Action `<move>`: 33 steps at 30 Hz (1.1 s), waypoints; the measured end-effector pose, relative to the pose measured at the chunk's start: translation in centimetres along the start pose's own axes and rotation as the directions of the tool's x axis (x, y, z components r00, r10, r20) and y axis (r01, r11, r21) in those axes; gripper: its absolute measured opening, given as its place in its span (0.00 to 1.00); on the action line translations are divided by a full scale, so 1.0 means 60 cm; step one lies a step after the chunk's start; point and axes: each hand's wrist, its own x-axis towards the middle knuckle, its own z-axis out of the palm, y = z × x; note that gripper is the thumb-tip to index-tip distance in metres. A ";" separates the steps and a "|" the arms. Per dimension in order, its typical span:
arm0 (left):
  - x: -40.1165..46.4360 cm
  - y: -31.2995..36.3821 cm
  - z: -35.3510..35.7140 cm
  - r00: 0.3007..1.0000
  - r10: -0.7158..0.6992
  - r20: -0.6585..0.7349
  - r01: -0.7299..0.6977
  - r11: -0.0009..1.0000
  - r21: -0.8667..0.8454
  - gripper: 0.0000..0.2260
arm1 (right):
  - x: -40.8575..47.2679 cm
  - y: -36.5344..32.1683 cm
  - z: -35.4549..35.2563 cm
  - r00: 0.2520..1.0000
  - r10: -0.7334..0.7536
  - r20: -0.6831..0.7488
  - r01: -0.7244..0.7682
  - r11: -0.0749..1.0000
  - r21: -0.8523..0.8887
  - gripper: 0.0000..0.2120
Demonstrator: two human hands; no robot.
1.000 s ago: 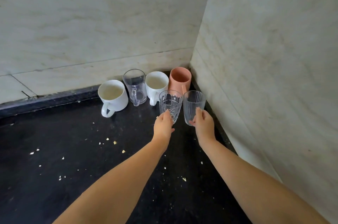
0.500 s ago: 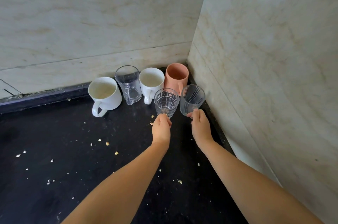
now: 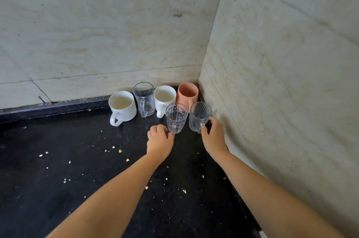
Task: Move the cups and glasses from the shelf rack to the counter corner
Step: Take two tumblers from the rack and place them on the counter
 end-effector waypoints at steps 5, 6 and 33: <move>-0.050 -0.002 -0.058 0.981 0.171 -0.095 -0.142 0.957 0.253 0.18 | -0.029 -0.058 -0.015 0.918 -0.382 0.106 0.391 0.827 -0.405 0.24; -0.063 -0.009 -0.074 0.977 0.190 -0.100 -0.151 0.941 0.304 0.19 | -0.039 -0.072 -0.010 0.878 -0.452 0.158 0.471 0.756 -0.455 0.24; -0.951 -0.625 -0.445 0.630 -0.358 -0.689 0.658 0.718 0.229 0.20 | -0.950 -0.345 0.365 -0.104 -0.642 0.759 0.994 -0.091 0.059 0.22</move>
